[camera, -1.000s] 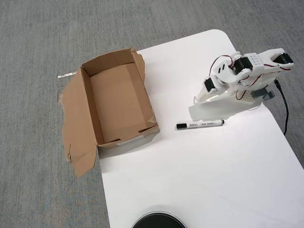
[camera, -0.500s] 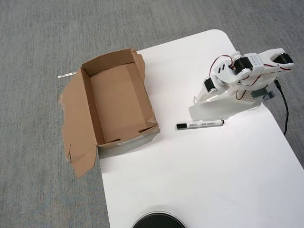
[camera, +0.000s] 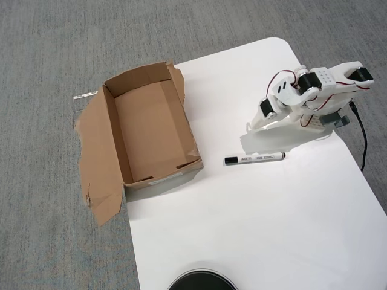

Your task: Grasp a pen and put it in the box.

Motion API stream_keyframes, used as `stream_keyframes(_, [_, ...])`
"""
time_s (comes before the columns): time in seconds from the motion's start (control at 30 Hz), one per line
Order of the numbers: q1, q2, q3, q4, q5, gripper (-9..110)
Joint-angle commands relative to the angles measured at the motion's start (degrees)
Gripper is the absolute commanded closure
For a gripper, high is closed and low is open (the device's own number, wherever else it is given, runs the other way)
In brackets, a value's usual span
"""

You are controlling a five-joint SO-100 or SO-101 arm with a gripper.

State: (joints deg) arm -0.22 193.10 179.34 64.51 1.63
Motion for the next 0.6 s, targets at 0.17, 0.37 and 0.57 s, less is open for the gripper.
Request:
stream_keyframes(0.17, [-0.2, 3.2, -0.2, -0.6, 0.1, 101])
stream_keyframes(0.37, [-0.3, 3.2, -0.2, -0.6, 0.0, 101])
stream_keyframes(0.57, [0.3, 3.2, -0.3, -0.5, 0.4, 101])
